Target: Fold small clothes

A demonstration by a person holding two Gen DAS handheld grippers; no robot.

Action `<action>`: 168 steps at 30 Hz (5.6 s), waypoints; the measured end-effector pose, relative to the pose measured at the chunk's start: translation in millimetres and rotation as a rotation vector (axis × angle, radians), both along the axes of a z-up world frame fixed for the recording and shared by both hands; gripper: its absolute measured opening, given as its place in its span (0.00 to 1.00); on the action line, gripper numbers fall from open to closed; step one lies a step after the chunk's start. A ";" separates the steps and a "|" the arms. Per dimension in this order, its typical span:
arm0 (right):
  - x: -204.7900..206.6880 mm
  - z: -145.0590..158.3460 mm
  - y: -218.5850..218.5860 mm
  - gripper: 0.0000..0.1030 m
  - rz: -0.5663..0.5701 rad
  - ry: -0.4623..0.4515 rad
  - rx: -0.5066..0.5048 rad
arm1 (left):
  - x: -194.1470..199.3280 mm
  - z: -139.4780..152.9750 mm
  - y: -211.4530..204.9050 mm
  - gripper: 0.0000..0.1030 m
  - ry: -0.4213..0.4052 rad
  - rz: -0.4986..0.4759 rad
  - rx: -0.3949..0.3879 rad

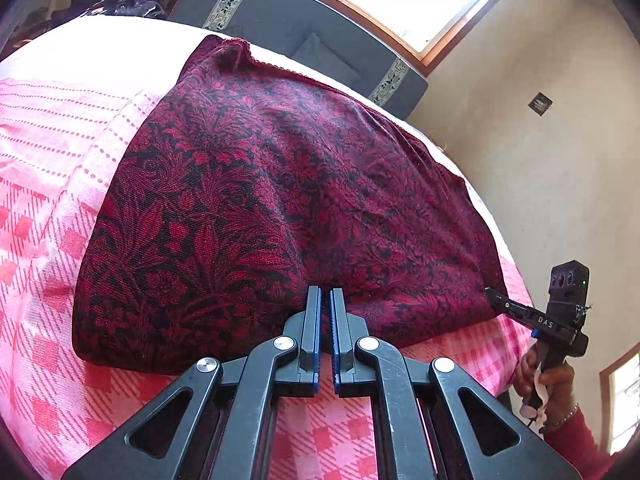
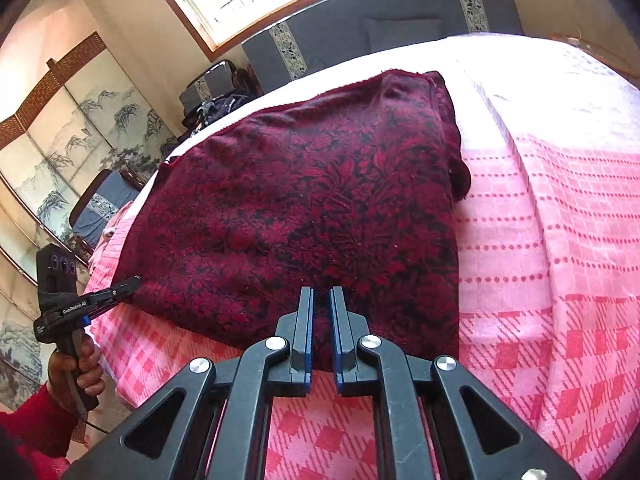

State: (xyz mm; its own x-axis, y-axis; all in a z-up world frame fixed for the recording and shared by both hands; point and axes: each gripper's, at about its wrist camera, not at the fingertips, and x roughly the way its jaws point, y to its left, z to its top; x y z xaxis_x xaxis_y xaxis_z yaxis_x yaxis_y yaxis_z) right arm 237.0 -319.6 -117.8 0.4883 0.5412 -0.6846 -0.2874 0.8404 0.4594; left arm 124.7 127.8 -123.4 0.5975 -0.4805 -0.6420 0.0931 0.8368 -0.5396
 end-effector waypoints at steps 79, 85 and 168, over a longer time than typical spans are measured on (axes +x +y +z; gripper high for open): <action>67.1 20.7 152.6 0.21 0.243 -0.048 0.075 | 111.3 17.1 116.7 0.32 0.040 -0.236 -0.104; 64.4 12.8 154.6 0.24 0.249 -0.034 0.074 | 122.4 6.4 136.1 0.32 0.061 -0.292 -0.227; 56.4 -1.8 148.1 0.57 0.251 -0.015 0.239 | 149.0 5.9 99.7 0.29 0.138 -0.132 -0.239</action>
